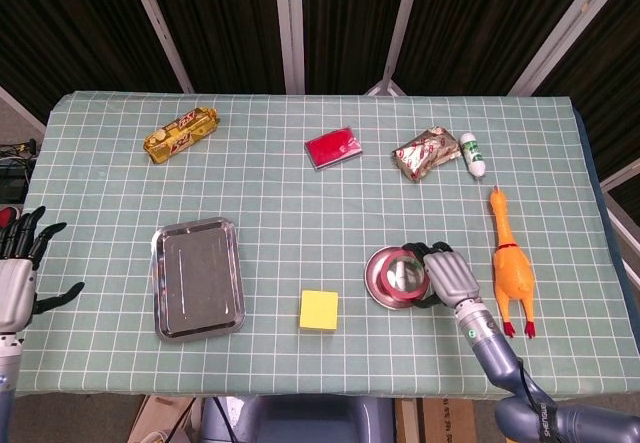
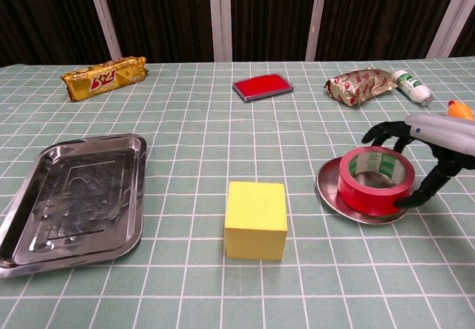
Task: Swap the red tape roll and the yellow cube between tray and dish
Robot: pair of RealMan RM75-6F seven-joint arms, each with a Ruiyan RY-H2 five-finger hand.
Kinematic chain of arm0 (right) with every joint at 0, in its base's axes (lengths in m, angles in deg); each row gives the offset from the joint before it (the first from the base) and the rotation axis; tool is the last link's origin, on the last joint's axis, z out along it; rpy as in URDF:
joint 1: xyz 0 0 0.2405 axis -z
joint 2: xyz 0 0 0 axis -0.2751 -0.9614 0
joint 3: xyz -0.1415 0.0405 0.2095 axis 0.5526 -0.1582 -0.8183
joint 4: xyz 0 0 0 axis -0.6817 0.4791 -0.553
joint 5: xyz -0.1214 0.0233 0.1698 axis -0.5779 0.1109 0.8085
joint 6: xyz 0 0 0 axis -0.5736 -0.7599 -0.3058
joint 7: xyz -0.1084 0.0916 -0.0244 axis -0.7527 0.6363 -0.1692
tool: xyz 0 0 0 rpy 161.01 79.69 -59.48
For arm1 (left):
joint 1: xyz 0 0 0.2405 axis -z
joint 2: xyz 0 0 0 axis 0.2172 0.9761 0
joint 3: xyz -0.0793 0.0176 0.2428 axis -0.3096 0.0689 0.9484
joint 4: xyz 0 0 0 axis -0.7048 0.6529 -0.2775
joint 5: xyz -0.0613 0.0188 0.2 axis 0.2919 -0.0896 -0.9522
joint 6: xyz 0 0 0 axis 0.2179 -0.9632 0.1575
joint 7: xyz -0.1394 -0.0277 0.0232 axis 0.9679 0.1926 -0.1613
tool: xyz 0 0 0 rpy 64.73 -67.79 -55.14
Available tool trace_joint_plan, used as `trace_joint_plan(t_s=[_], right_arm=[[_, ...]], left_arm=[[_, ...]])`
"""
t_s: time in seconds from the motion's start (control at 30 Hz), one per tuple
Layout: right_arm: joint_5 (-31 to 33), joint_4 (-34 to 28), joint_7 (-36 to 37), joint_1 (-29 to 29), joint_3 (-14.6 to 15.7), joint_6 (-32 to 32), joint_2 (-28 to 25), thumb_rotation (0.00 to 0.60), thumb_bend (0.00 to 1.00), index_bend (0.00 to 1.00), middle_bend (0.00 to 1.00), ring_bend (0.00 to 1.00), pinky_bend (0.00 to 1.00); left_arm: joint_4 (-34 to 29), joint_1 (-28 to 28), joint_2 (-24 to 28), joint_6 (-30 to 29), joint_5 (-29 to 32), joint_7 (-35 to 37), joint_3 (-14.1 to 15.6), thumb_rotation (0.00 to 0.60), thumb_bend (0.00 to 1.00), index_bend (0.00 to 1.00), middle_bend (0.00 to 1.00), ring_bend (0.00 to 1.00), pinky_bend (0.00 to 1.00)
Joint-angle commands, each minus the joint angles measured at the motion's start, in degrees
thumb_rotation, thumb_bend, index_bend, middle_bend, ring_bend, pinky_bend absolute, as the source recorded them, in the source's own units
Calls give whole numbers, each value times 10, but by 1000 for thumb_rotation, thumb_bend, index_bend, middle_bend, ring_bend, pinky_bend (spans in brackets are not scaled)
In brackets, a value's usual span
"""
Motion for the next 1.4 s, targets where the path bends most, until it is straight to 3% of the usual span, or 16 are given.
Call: trace_joint_plan(t_s=[0.03, 0.23, 0.33, 0.43, 0.57, 0.7, 0.87, 1.0, 1.2, 1.4], right_arm=[[9, -22, -20, 4, -11, 16, -12, 600, 56, 23, 73, 111, 54], [53, -90, -85, 5, -4, 11, -68, 600, 27, 0, 4, 29, 0], [62, -135, -158, 22, 15, 59, -122, 600, 23, 0, 4, 29, 0], [55, -156, -208, 59, 25, 153, -146, 600, 23, 0, 4, 29, 0], [-8, -165, -130, 130, 47, 236, -160, 600, 23, 0, 4, 29, 0], [-91, -154, -52, 177, 78, 273, -169, 600, 23, 0, 4, 29, 0], [-147, -128, 18, 220, 91, 312, -158, 600, 22, 0, 4, 29, 0], [-162, -104, 42, 238, 90, 323, -146, 600, 23, 0, 4, 29, 0], [-144, -84, 56, 253, 73, 311, -134, 600, 23, 0, 4, 29, 0], [-140, -77, 49, 261, 56, 314, -128, 600, 23, 0, 4, 29, 0]], left_arm=[[1, 1, -1, 1, 1, -1, 0, 600, 38, 202, 0, 0, 21], [4, 4, -5, 6, -1, -6, 0, 600, 38, 202, 0, 0, 21], [5, 16, -4, 25, -25, 11, 14, 600, 38, 201, 0, 0, 21], [-6, 46, 15, 83, -58, 74, 35, 600, 28, 195, 0, 0, 21], [-43, 131, 71, 195, -109, 180, 43, 600, 8, 185, 0, 0, 21], [-86, 193, 96, 263, -112, 179, 24, 600, 0, 176, 0, 0, 21], [-134, 263, 93, 346, -100, 179, 4, 600, 0, 176, 0, 0, 21], [-150, 310, 88, 401, -98, 200, -2, 600, 0, 176, 0, 0, 21], [-118, 372, 57, 471, -99, 193, 0, 600, 0, 176, 0, 0, 21], [-76, 402, 4, 484, -106, 184, 10, 600, 0, 175, 0, 0, 19]])
